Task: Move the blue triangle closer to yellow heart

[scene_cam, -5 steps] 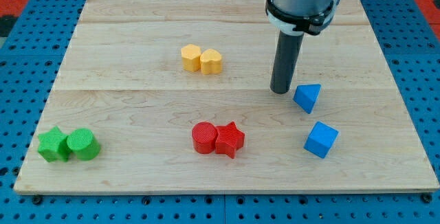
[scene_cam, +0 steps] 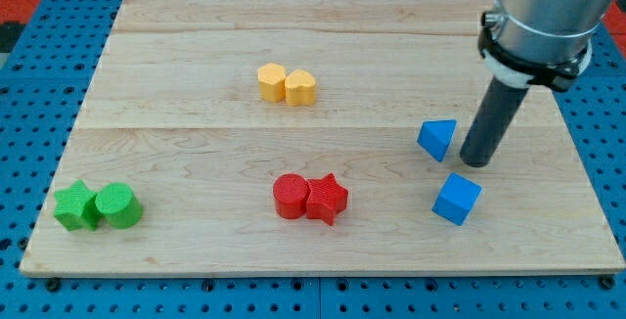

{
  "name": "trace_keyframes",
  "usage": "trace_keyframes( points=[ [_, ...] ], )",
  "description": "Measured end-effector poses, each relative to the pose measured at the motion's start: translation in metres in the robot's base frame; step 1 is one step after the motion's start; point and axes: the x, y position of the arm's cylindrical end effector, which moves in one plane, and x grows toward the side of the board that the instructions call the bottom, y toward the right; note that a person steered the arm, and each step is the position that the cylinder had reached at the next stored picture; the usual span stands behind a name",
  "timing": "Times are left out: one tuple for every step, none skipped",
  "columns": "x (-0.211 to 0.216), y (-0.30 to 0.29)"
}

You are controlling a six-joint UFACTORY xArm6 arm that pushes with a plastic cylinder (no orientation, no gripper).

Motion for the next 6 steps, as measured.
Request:
trace_keyframes(
  points=[
    [-0.025,-0.045],
    [-0.078,-0.087],
    [-0.085,-0.09],
    [-0.063,-0.061],
    [-0.084,-0.04],
    [-0.131,-0.075]
  ],
)
